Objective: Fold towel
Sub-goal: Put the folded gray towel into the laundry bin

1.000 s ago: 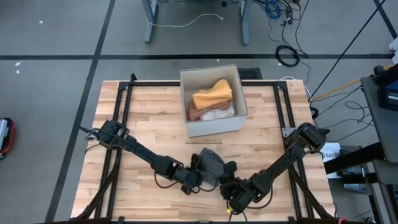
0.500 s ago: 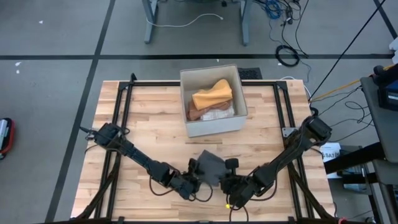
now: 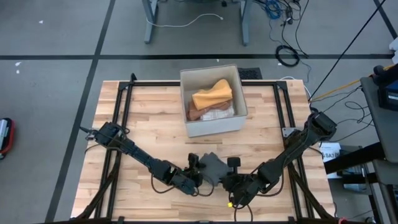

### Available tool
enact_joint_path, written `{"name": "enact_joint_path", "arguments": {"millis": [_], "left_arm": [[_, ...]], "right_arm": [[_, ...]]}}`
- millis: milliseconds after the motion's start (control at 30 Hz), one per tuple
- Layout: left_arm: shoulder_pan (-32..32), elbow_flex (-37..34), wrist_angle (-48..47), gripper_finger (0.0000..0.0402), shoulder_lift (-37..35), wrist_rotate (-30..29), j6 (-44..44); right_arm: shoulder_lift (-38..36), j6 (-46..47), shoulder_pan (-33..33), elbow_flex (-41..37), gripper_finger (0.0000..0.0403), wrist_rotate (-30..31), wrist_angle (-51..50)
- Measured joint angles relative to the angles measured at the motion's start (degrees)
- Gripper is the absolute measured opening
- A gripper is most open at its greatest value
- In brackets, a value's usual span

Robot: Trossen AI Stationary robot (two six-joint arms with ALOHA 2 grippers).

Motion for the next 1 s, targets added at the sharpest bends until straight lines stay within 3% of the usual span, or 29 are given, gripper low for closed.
{"name": "enact_joint_path", "arguments": {"millis": [100,200,467,667,833,1000], "left_arm": [[1.56,0.00,-0.06,0.0249,0.00,-0.60,-1.91],[2.55,0.00,-0.14,0.0211,0.00,-0.61,-2.95],[2.95,0.11,-3.07,0.0026,-0.03,-0.40,-2.84],[2.30,0.05,-2.83,0.0015,-0.07,-0.43,-2.37],[2.16,0.00,-2.69,0.0014,-0.04,-0.42,-3.15],[2.20,0.00,-2.62,0.0014,-0.07,-0.46,-3.15]], "right_arm": [[-0.25,0.00,0.00,0.00,0.0000,-0.01,-0.04],[-0.25,0.13,0.00,0.00,0.0000,-0.09,-0.74],[-0.25,1.25,1.66,0.00,0.0007,0.21,-5.46],[-0.27,2.69,4.07,0.02,0.0048,0.01,-7.65],[-0.18,1.39,6.36,0.02,0.0146,-0.01,-5.32],[2.97,-2.35,7.26,0.09,0.0233,0.19,3.35]]}}
